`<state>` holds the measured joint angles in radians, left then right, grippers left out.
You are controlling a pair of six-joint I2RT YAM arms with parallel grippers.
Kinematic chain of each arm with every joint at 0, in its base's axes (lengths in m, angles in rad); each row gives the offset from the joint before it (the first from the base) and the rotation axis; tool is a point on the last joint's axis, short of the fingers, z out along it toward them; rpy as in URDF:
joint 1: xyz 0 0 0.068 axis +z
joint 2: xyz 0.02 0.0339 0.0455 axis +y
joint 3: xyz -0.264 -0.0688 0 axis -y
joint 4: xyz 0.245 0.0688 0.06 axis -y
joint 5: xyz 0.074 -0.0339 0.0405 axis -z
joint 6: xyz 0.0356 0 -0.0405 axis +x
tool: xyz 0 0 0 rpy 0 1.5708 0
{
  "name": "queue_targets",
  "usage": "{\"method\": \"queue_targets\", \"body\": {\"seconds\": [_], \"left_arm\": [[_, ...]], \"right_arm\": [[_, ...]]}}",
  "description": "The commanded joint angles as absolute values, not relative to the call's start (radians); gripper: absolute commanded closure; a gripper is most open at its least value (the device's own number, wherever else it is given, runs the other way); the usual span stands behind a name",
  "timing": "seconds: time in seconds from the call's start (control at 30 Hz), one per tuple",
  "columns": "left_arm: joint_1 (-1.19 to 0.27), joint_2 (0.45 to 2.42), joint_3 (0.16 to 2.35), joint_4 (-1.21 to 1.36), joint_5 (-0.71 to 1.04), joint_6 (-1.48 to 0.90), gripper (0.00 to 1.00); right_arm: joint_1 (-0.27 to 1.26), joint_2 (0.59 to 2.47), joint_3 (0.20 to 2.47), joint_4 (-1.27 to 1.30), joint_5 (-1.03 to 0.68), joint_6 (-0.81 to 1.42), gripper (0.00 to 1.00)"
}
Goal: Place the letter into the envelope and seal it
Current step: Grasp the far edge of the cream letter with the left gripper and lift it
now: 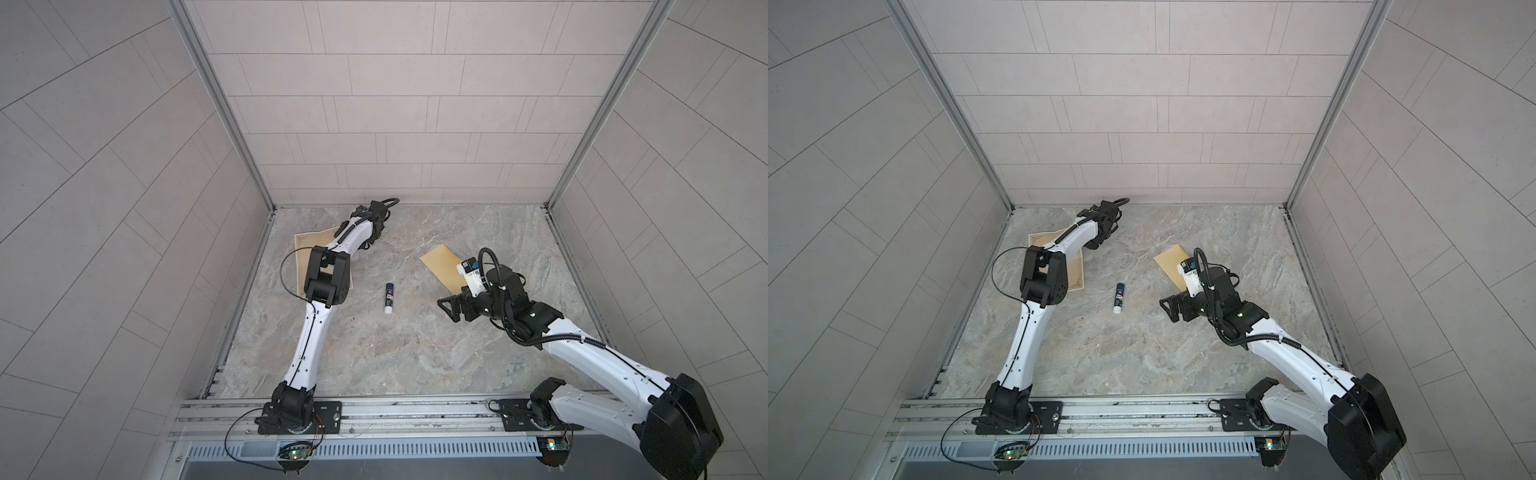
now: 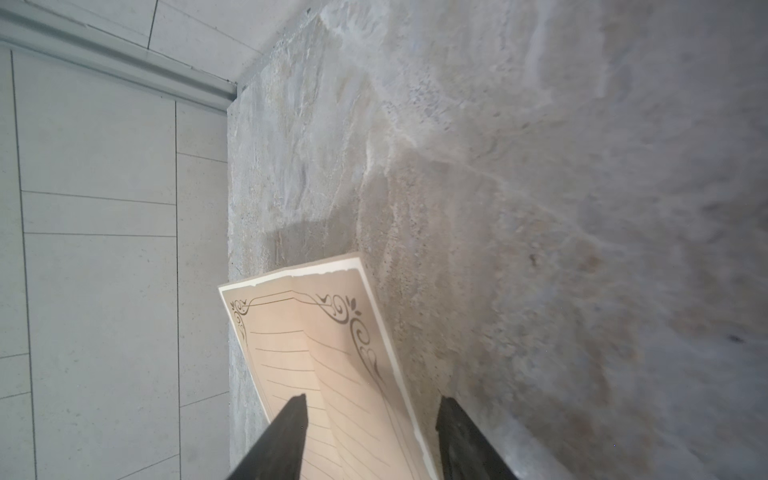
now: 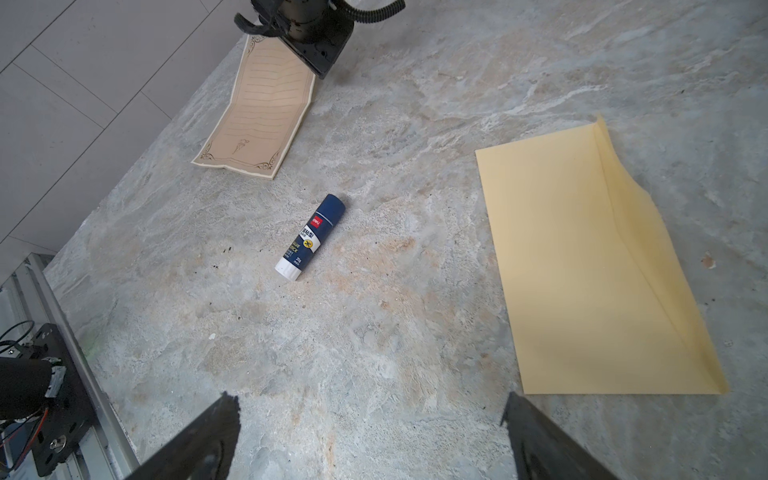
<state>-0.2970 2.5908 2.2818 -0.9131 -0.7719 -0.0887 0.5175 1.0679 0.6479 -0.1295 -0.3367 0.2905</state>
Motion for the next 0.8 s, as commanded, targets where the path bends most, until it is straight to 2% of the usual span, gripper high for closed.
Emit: {"method": "queue_targets", "body": {"seconds": [0.0,0.13,0.33,0.4,0.77], "left_arm": [[-0.286,2.607,2.306,-0.939,-0.772,-0.083,0.5],[-0.275,2.607,2.306,-0.929,-0.762,-0.075,0.64],[-0.264,2.603,2.302,-0.923,-0.741,-0.075,0.95],[-0.264,2.592,2.295,-0.917,-0.733,-0.079,1.0],[-0.268,2.381,2.198,-0.922,-0.625,-0.173,1.0]], "right_arm": [[0.523,1.077,0.637,-0.12,-0.345,0.265,0.01],[0.525,1.086,0.634,-0.12,-0.344,0.252,0.0],[0.524,1.095,0.636,-0.124,-0.347,0.235,0.01],[0.524,1.094,0.638,-0.131,-0.347,0.228,0.0],[0.525,1.066,0.672,-0.138,-0.385,0.238,0.0]]}}
